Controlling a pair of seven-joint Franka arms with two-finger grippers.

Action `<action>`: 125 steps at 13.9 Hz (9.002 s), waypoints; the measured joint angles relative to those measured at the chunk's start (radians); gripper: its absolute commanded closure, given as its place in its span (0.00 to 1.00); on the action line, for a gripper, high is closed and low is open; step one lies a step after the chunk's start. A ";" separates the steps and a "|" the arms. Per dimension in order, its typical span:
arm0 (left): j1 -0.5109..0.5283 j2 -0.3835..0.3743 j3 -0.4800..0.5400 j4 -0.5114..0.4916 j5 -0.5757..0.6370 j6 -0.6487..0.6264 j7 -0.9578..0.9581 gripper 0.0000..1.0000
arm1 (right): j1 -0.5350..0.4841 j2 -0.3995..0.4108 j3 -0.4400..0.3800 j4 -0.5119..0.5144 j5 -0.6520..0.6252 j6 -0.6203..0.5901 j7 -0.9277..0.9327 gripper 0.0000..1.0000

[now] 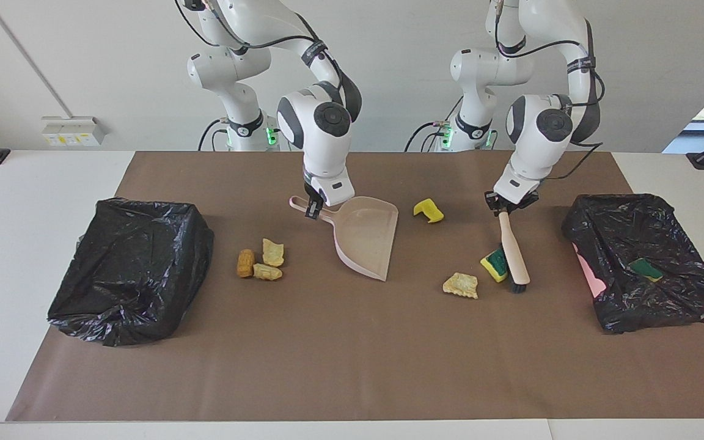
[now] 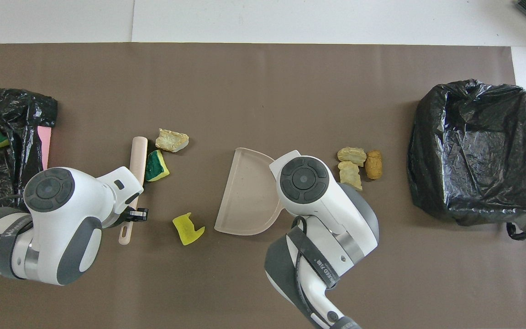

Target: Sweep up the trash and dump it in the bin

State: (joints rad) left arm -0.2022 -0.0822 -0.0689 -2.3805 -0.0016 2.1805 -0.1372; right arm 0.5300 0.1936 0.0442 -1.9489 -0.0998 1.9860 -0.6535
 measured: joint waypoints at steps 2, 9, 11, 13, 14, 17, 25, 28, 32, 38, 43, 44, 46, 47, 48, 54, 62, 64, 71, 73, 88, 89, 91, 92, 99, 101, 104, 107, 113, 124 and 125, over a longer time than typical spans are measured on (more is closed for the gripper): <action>-0.034 0.000 0.000 0.000 -0.009 -0.002 0.001 1.00 | 0.000 0.000 -0.001 -0.003 0.000 0.001 0.003 1.00; -0.278 -0.003 -0.006 0.001 -0.098 -0.003 -0.003 1.00 | 0.000 0.000 -0.001 -0.012 0.000 0.009 0.015 1.00; -0.370 -0.010 -0.008 0.003 -0.143 -0.003 -0.038 1.00 | 0.000 0.000 -0.001 -0.012 0.000 0.009 0.016 1.00; -0.432 -0.015 -0.009 0.020 -0.151 -0.015 -0.128 1.00 | 0.000 0.000 -0.001 -0.013 0.000 0.009 0.016 1.00; -0.444 -0.016 -0.008 0.041 -0.152 -0.048 -0.162 1.00 | 0.000 0.000 -0.001 -0.013 0.000 0.009 0.016 1.00; -0.427 -0.028 0.016 0.128 -0.153 -0.220 -0.193 1.00 | 0.000 0.000 -0.001 -0.013 0.000 0.009 0.016 1.00; -0.364 -0.137 0.027 0.044 -0.152 -0.390 -0.590 1.00 | -0.001 -0.004 -0.003 -0.076 0.000 0.089 0.017 1.00; -0.364 -0.219 0.026 -0.065 -0.151 -0.390 -0.777 1.00 | -0.001 -0.004 -0.003 -0.077 0.000 0.090 0.017 1.00; -0.381 -0.285 0.012 -0.172 -0.173 -0.343 -0.929 1.00 | -0.001 -0.004 -0.003 -0.077 0.000 0.090 0.017 1.00; -0.489 -0.280 0.002 -0.226 -0.294 -0.210 -1.109 1.00 | -0.001 -0.004 -0.003 -0.077 0.000 0.090 0.017 1.00; -0.488 -0.232 0.010 -0.216 -0.351 -0.063 -1.112 1.00 | -0.001 -0.004 -0.003 -0.077 0.000 0.090 0.017 1.00; -0.486 -0.215 0.013 -0.202 -0.351 -0.033 -1.097 1.00 | -0.001 -0.004 -0.003 -0.077 0.000 0.090 0.017 1.00; -0.483 -0.173 0.021 -0.160 -0.351 0.020 -0.999 1.00 | -0.001 -0.004 -0.003 -0.077 0.000 0.090 0.017 1.00; -0.482 -0.150 0.024 -0.135 -0.352 0.032 -0.958 1.00 | -0.001 -0.004 -0.003 -0.077 0.000 0.090 0.017 1.00; -0.481 -0.129 0.027 -0.110 -0.352 0.043 -0.917 1.00 | -0.001 -0.004 -0.003 -0.077 0.000 0.090 0.017 1.00; -0.477 -0.064 0.027 -0.049 -0.352 0.084 -0.373 1.00 | -0.001 -0.004 -0.003 -0.077 0.000 0.090 0.017 1.00; -0.360 -0.053 0.032 0.126 -0.149 -0.072 -0.233 1.00 | -0.001 -0.004 -0.003 -0.077 0.000 0.090 0.017 1.00; -0.276 -0.007 0.035 0.196 -0.103 -0.074 -0.131 1.00 | -0.001 -0.004 -0.003 -0.077 0.000 0.090 0.017 1.00; -0.044 0.279 0.039 0.465 0.061 -0.033 0.349 1.00 | -0.001 -0.004 -0.003 -0.077 0.000 0.090 0.020 1.00; -0.035 0.320 0.038 0.491 0.104 -0.030 0.402 1.00 | -0.001 -0.004 -0.003 -0.077 0.000 0.090 0.021 1.00; -0.147 0.199 0.002 0.188 0.097 -0.028 0.644 1.00 | -0.001 -0.005 -0.002 -0.078 0.000 0.090 0.030 1.00; -0.181 0.182 0.001 0.165 0.077 -0.032 0.622 1.00 | -0.001 -0.005 -0.002 -0.078 0.000 0.090 0.031 1.00; -0.245 0.157 -0.001 0.141 0.051 -0.060 0.543 1.00 | -0.001 -0.005 -0.002 -0.078 0.000 0.090 0.033 1.00; -0.269 0.150 -0.001 0.139 0.032 -0.069 0.483 1.00 | 0.000 -0.005 -0.002 -0.078 0.000 0.090 0.035 1.00; -0.300 0.143 0.008 0.211 -0.012 -0.166 -0.078 1.00 | 0.000 -0.006 -0.002 -0.079 0.000 0.090 0.037 1.00; -0.300 0.143 0.008 0.216 -0.013 -0.189 -0.167 1.00 | 0.000 -0.007 -0.002 -0.079 0.000 0.090 0.037 1.00; -0.300 0.143 0.008 0.218 -0.059 -0.265 -0.249 1.00 | -0.014 -0.023 -0.003 -0.073 0.000 0.070 0.037 1.00; -0.313 0.138 0.003 0.218 -0.141 -0.336 -0.307 1.00 | -0.077 -0.092 -0.003 -0.065 -0.001 0.005 0.011 1.00; -0.547 0.071 -0.006 0.156 -0.277 -0.322 -0.519 1.00 | -0.304 -0.272 -0.014 -0.050 -0.001 -0.070 -0.158 1.00; -0.908 -0.029 -0.008 -0.047 -0.350 -0.030 -0.793 0.98 | -0.904 -0.282 -0.032 0.049 -0.064 -0.076 -0.736 1.00; -0.908 -0.020 -0.007 -0.047 -0.350 -0.024 -0.793 0.98 | -0.922 -0.270 -0.033 0.050 -0.101 -0.052 -0.776 1.00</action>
State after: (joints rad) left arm -1.1106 -0.1024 -0.0763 -2.4277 -0.3512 2.1564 -0.9298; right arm -0.3917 -0.0769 0.0112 -1.8991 -0.2006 1.9337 -1.4294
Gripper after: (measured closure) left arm 0.731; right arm 0.683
